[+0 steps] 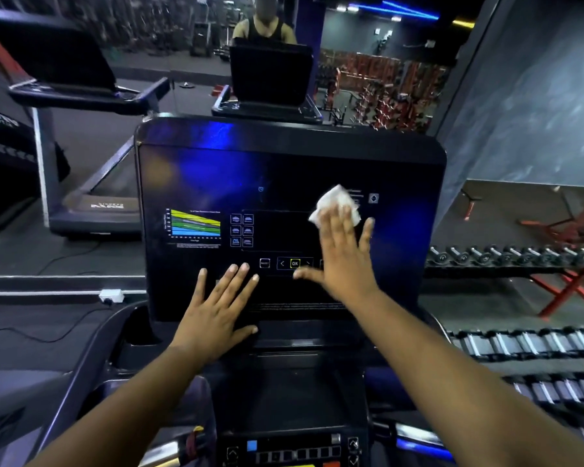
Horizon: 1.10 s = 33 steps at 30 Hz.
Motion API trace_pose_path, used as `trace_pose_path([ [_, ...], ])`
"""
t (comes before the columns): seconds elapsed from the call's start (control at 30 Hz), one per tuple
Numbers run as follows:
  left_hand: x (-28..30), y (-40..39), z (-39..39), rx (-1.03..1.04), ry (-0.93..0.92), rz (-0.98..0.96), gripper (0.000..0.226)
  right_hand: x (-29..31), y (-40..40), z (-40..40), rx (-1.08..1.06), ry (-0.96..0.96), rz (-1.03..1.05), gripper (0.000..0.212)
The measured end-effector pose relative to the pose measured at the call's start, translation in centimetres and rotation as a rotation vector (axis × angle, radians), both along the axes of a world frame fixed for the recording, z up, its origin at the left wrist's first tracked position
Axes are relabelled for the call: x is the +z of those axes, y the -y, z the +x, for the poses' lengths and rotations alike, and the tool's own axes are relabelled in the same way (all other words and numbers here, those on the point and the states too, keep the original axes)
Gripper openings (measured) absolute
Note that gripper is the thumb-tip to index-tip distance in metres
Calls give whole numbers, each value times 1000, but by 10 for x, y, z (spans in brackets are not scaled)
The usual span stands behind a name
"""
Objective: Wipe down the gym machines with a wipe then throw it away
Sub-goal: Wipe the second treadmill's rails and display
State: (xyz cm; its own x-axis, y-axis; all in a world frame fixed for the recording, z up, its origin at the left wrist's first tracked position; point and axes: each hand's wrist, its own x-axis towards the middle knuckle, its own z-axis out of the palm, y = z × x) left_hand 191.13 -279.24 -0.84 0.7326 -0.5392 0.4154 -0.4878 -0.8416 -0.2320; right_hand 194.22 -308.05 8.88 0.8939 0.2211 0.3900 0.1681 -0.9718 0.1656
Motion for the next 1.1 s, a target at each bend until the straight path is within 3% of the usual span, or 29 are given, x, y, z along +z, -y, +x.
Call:
trace_pose_path([
  [0.2,3,-25,6,38,14,-11,97,-106,-20,-61,305,-226,-357,128],
  [0.3,7,-40,9,67,8,-32,99,-70,-21,-36,300,-78,-368,127],
  [0.5,8,-63,6,142,-21,-58,103,62,-63,39,7,77,-27,126],
  [0.6,3,-76,2,168,-21,-71,104,52,-93,37,52,70,-74,134],
  [0.8,-9,-108,-13,229,-57,-76,106,-75,-117,-35,397,-169,-396,133],
  [0.87,-11,-118,-17,247,-64,-86,108,-91,-120,-42,457,-211,-485,130],
  [0.97,-10,-131,-18,262,-44,-97,114,-61,-127,-17,489,-157,-567,120],
  [1.1,-2,-141,-19,288,-49,-105,128,12,-166,32,337,33,-361,121],
])
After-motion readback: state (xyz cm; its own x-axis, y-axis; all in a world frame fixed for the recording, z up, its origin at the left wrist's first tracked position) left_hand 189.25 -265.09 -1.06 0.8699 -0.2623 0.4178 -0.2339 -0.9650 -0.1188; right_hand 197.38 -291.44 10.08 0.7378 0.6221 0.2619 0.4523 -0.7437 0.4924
